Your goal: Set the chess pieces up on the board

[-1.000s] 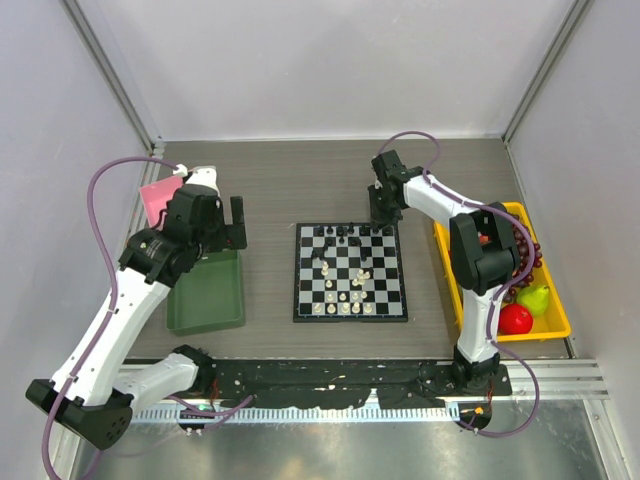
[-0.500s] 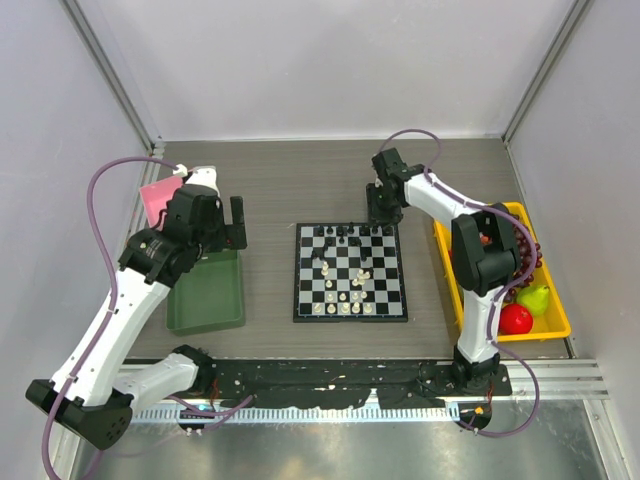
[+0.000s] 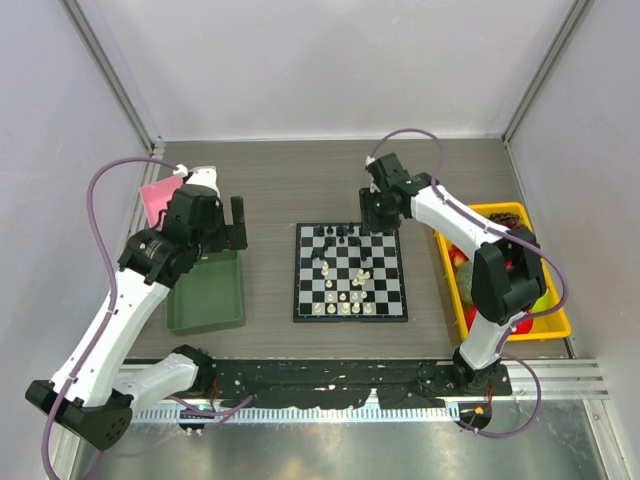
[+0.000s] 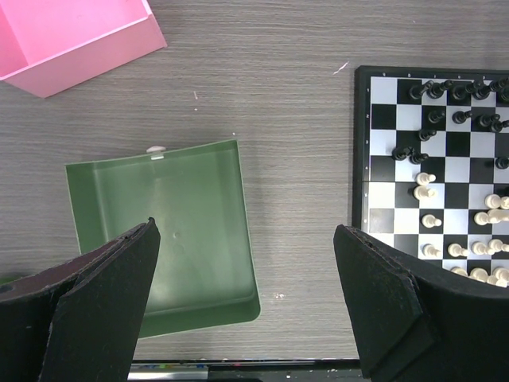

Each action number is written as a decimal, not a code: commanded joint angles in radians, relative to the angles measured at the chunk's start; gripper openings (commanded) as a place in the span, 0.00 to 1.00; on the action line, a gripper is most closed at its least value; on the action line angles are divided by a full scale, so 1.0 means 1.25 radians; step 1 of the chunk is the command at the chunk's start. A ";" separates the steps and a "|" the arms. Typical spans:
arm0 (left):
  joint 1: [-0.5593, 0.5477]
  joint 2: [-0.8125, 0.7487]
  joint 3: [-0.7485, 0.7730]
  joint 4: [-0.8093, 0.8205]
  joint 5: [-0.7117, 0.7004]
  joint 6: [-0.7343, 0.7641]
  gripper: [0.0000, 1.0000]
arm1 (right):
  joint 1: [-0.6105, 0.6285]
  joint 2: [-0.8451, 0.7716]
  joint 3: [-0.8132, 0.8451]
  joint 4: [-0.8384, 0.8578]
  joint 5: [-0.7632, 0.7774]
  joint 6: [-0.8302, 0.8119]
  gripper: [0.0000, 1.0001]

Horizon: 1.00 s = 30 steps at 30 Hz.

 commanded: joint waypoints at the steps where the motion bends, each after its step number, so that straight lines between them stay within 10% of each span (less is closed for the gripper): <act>1: 0.005 -0.010 0.018 0.017 0.010 0.003 0.99 | 0.030 -0.039 -0.071 0.000 0.003 0.020 0.47; 30: 0.007 0.008 0.019 0.026 0.010 0.015 0.99 | 0.067 -0.055 -0.207 0.026 -0.040 0.052 0.32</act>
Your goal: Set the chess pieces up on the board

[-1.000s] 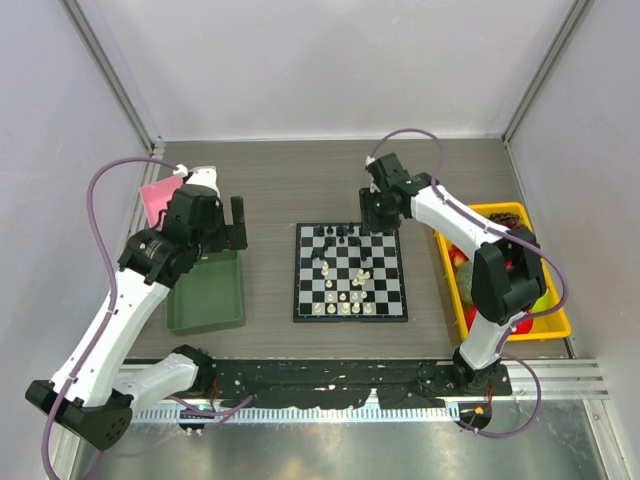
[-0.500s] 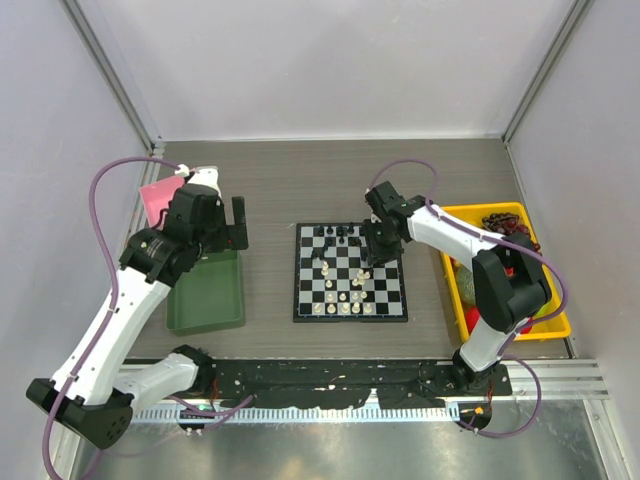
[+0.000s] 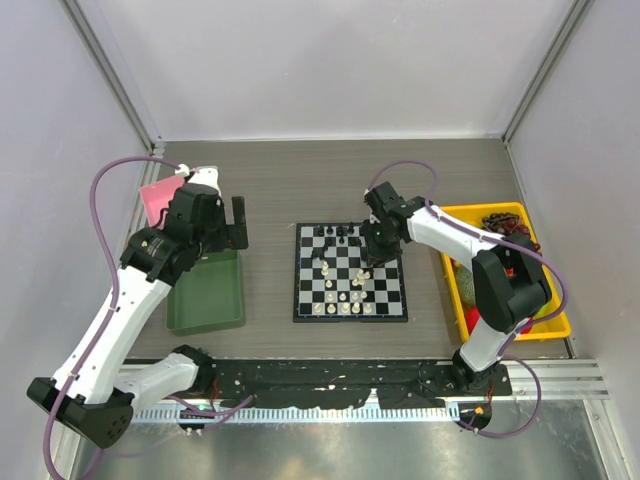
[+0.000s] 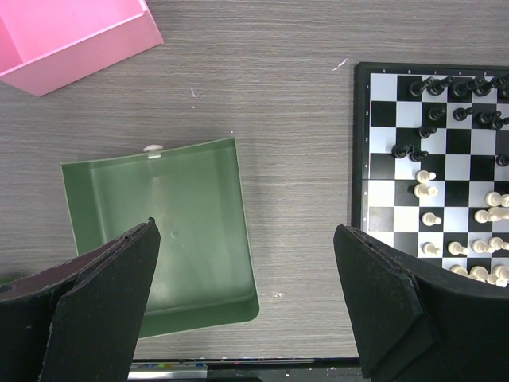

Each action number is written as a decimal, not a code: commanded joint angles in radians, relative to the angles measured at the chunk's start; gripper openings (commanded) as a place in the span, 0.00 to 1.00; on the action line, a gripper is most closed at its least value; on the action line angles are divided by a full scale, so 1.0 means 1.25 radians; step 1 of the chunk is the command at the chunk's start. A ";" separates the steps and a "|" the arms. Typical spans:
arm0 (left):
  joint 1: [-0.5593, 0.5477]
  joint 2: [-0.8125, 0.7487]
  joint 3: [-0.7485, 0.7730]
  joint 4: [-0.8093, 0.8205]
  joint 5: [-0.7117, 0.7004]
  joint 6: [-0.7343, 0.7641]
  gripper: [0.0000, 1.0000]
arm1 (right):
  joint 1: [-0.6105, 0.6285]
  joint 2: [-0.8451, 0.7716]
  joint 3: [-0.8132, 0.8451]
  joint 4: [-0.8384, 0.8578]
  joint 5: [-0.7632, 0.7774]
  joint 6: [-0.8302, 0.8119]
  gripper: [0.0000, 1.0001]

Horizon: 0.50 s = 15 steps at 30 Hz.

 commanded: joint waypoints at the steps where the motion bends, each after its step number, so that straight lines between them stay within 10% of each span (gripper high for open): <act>1: 0.005 -0.001 0.019 0.024 -0.001 0.015 0.99 | 0.009 -0.009 -0.002 0.021 -0.012 0.011 0.32; 15: 0.007 -0.009 0.007 0.027 -0.001 0.015 0.99 | 0.014 0.010 -0.018 0.015 -0.006 0.006 0.26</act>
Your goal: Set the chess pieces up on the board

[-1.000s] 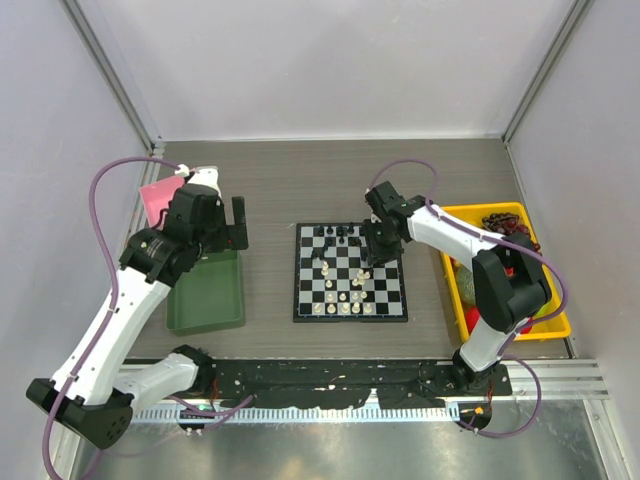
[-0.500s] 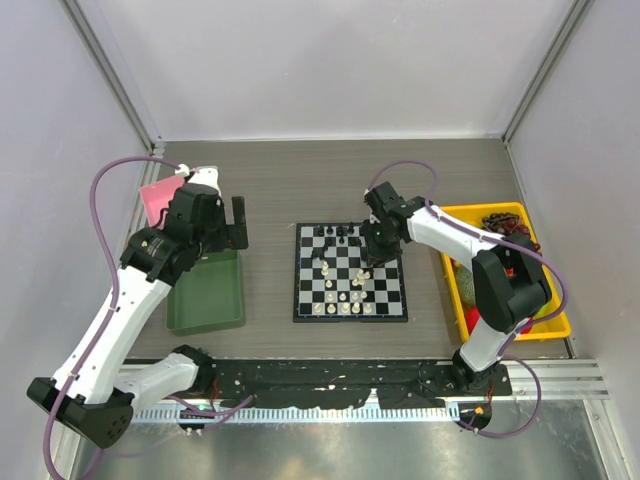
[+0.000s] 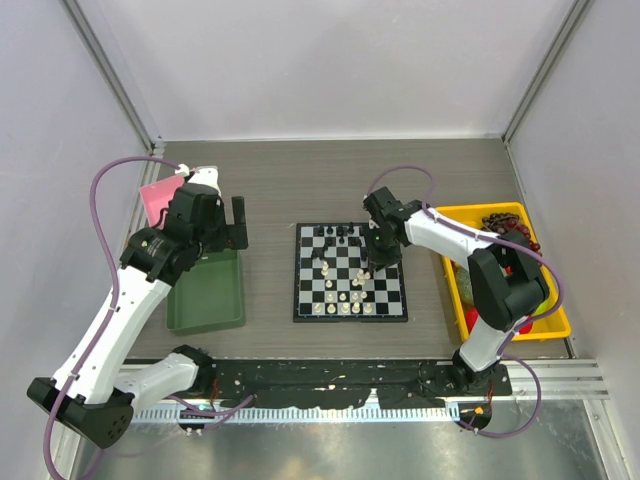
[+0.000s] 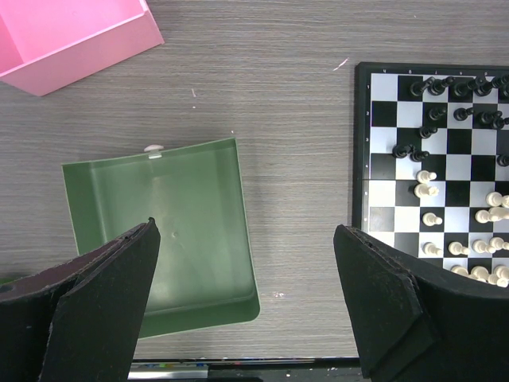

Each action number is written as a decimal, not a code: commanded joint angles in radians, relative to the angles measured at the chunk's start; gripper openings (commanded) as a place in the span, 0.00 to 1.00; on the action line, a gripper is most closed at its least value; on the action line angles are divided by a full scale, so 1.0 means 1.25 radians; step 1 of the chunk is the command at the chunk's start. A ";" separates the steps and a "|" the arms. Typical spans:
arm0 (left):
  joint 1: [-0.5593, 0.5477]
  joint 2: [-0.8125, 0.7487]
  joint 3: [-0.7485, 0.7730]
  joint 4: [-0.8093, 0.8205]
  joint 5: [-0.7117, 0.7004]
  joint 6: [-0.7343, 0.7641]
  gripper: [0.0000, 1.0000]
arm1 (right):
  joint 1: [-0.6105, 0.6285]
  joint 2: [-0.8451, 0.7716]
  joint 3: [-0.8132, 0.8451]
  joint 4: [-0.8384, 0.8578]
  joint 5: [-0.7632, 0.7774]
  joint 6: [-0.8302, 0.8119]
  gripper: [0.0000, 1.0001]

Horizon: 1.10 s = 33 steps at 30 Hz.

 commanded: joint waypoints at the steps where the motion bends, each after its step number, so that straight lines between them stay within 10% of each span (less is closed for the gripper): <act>1: 0.007 -0.009 0.008 0.027 0.000 0.013 0.99 | 0.007 -0.003 0.004 0.010 -0.002 0.003 0.24; 33: 0.009 -0.044 0.000 0.022 -0.007 0.007 0.99 | -0.130 0.076 0.134 0.045 0.108 0.004 0.16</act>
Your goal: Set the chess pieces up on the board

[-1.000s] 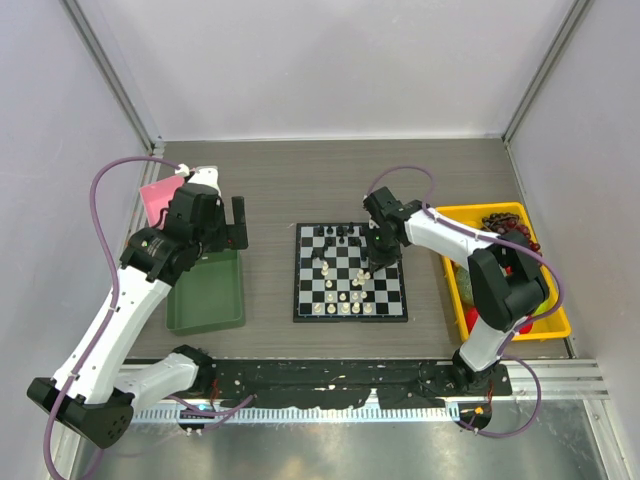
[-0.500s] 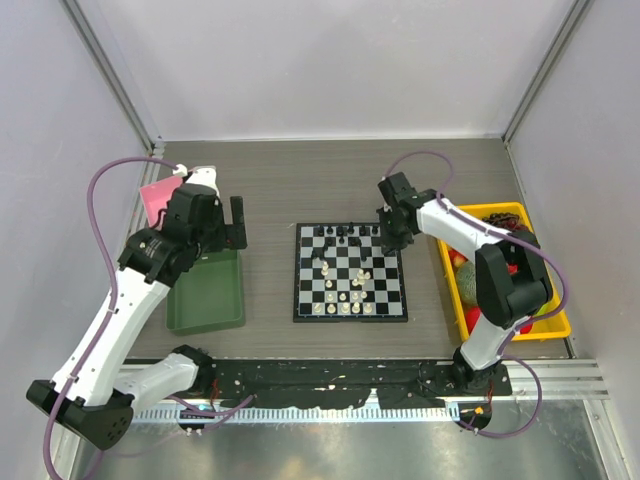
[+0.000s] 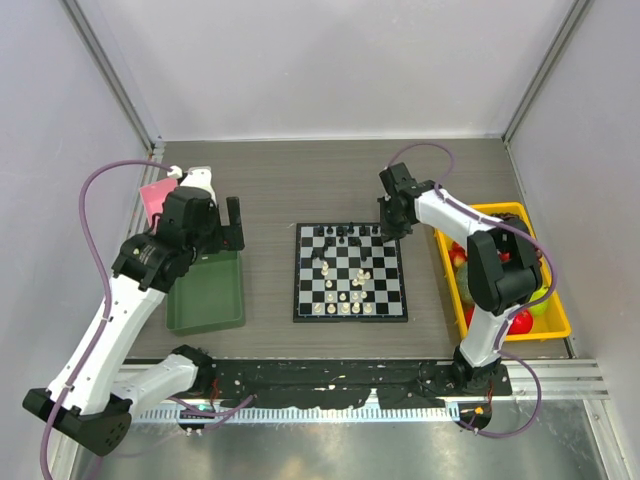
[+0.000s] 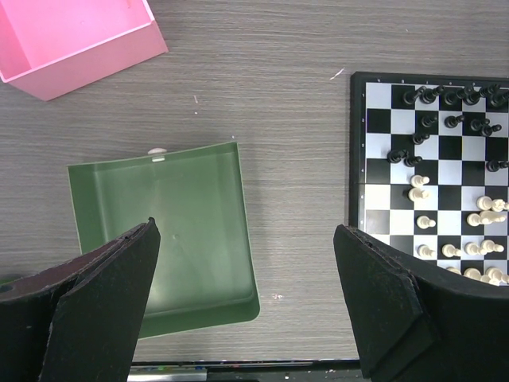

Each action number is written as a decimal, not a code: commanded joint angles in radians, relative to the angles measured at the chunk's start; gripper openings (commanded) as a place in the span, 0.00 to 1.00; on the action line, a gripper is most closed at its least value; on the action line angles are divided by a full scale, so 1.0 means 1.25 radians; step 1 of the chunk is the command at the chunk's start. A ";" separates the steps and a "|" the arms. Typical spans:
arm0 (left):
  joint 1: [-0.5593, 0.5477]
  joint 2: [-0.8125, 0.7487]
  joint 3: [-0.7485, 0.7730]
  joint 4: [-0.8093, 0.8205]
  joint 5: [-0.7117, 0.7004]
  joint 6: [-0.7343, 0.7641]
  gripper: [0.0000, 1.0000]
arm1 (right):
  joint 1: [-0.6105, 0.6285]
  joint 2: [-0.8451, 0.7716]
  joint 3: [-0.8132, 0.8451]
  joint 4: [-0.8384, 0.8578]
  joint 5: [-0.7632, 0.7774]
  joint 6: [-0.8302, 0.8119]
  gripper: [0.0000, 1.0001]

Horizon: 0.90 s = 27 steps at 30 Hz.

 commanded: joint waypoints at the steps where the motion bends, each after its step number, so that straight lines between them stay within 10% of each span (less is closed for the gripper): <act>1: 0.004 -0.007 0.001 0.022 -0.007 0.007 0.99 | -0.013 -0.003 0.010 0.010 0.025 0.003 0.15; 27: 0.004 -0.002 -0.003 0.033 -0.002 0.002 0.99 | -0.027 0.031 0.004 0.004 0.009 -0.016 0.26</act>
